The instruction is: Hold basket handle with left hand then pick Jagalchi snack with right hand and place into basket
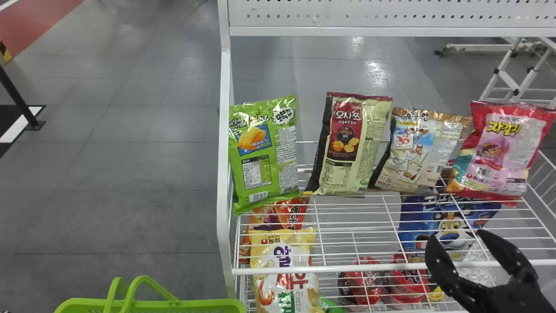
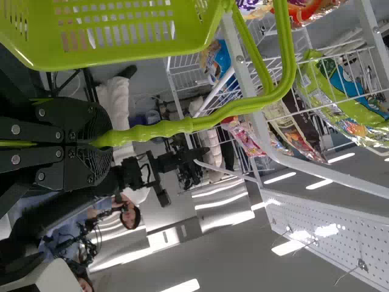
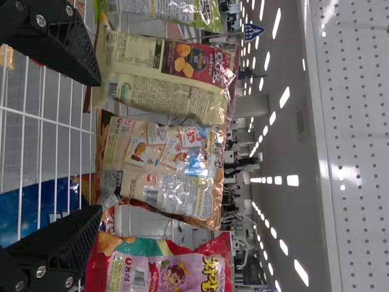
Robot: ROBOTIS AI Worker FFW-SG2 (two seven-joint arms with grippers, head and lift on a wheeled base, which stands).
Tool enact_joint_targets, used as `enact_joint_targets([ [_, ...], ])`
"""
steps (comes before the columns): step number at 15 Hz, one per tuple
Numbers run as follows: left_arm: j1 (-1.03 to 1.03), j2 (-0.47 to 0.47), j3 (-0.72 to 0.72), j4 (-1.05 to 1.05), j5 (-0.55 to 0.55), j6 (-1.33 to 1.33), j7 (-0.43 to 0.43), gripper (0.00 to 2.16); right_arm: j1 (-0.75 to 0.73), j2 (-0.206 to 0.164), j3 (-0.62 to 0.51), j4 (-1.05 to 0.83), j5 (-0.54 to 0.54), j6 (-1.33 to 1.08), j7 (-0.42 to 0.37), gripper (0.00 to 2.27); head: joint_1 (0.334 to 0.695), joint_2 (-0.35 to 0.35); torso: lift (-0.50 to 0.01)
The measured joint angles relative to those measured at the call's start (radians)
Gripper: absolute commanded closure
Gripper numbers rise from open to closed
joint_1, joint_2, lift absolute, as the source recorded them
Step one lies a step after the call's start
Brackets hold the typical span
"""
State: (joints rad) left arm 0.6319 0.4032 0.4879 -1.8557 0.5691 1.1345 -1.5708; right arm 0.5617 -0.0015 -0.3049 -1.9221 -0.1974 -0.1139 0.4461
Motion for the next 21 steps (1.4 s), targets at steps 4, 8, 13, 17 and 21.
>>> enact_joint_targets([
  [4, 0.015, 0.011, 0.001, -0.010, 0.003, -0.003, 0.000, 2.15, -0.091, 0.000, -0.111, -0.049, -0.034, 0.205, 0.000, 0.08, 0.695, -0.177, -0.009],
  [8, 0.028, 0.022, 0.001, -0.013, 0.010, -0.015, 0.000, 2.15, -0.175, 0.000, -0.207, -0.084, -0.055, 0.389, 0.000, 0.08, 0.695, -0.260, -0.009],
  [13, 0.031, 0.025, 0.001, -0.013, 0.017, -0.018, 0.000, 2.15, -0.308, 0.000, -0.272, -0.080, -0.030, 0.581, -0.012, 0.08, 0.695, -0.301, -0.009],
  [17, 0.031, 0.026, 0.002, -0.010, 0.017, -0.018, 0.000, 2.15, -0.395, 0.000, -0.286, -0.018, -0.023, 0.674, -0.058, 0.08, 0.695, -0.313, -0.009],
  [21, 0.031, 0.026, 0.002, -0.007, 0.017, -0.019, 0.000, 2.15, -0.498, 0.000, -0.308, 0.078, -0.033, 0.747, -0.067, 0.08, 0.695, -0.311, -0.009],
])
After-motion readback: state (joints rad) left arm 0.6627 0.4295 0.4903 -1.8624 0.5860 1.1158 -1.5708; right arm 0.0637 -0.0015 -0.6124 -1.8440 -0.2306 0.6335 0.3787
